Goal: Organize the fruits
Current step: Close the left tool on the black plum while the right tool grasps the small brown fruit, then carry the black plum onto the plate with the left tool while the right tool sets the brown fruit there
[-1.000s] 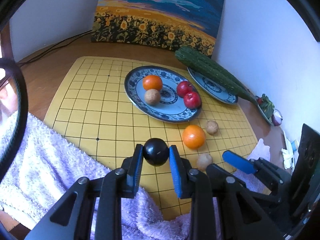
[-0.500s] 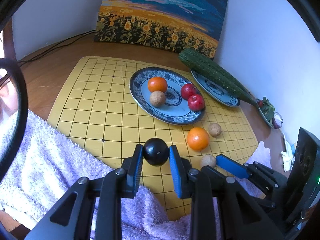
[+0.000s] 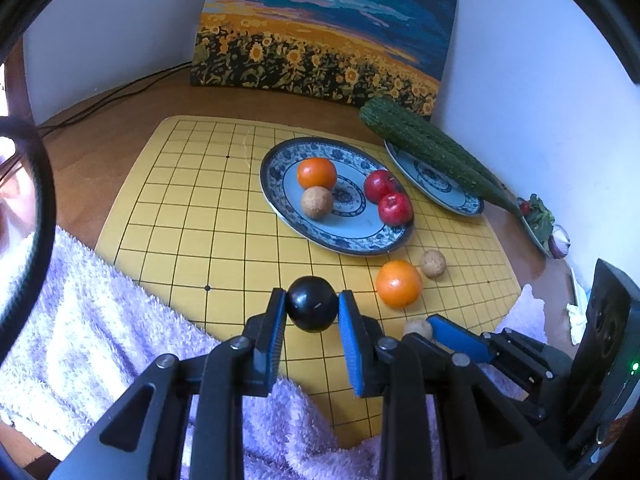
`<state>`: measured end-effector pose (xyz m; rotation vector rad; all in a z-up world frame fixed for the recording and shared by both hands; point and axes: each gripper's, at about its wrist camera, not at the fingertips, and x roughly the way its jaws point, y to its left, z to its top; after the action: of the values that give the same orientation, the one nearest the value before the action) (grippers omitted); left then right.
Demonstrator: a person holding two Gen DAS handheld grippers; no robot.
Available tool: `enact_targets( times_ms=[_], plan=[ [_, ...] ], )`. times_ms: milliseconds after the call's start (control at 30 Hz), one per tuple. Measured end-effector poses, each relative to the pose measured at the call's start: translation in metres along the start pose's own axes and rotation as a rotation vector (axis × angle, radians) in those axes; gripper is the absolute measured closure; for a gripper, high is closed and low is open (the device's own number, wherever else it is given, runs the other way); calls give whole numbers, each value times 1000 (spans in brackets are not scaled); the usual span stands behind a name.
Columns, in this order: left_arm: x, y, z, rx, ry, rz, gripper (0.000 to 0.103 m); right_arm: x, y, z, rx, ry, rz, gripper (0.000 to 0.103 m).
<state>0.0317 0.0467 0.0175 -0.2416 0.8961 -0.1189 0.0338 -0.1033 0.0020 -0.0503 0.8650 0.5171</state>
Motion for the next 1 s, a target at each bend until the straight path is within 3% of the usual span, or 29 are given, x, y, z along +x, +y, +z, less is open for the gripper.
enact_targets(
  times_ms=[433,1000],
  plan=[
    [-1,-6,16,7,-17,3,76,-8,-1,7,-22,-16,26,77],
    [23,-16,40,13,-9,-16,76,-13,-25,41,-13,-55,23,77]
  ],
)
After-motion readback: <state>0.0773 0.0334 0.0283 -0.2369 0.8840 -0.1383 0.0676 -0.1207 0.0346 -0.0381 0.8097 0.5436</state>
